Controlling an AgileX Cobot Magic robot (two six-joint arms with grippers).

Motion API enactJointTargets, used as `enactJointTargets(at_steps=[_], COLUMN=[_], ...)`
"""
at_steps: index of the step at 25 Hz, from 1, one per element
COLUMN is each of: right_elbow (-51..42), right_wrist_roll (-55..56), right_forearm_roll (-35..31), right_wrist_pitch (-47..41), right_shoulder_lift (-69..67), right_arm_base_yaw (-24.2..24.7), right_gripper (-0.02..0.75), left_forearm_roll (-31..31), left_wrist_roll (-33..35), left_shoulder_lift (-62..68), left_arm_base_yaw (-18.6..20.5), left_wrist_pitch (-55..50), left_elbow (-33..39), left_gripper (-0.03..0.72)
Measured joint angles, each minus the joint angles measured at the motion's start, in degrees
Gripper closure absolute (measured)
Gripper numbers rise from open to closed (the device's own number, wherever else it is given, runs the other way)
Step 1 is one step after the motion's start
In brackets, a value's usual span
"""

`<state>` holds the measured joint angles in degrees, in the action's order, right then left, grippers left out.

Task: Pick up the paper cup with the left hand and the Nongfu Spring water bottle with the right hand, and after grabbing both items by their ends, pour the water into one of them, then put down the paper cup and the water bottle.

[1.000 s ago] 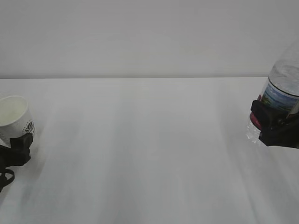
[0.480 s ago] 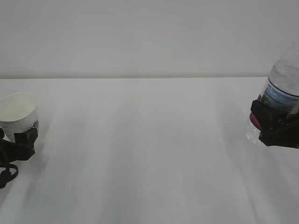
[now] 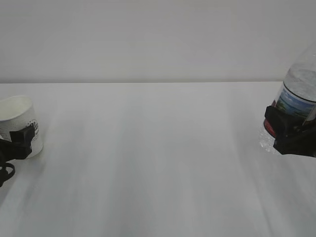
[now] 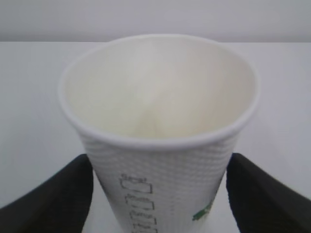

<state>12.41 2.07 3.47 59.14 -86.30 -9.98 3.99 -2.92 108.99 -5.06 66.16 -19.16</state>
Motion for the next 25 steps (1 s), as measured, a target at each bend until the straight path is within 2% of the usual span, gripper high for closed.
enactJointTargets(at_steps=[7, 25], right_elbow=[0.0, 0.0], right_wrist_roll=[0.04, 0.13], right_forearm_roll=[0.09, 0.22], right_wrist_pitch=[0.0, 0.0], right_shoulder_lift=[0.0, 0.0], right_arm_base_yaw=[0.0, 0.0], right_gripper=[0.225, 0.225], left_forearm_roll=[-0.75, -1.07], left_wrist_roll=[0.0, -0.83], left_shoulder_lift=[1.26, 5.63], left_arm_base_yaw=[1.1, 1.1], left_wrist_pitch=[0.0, 0.0], left_elbow=[-1.03, -1.73], left_gripper=[0.059, 0.062])
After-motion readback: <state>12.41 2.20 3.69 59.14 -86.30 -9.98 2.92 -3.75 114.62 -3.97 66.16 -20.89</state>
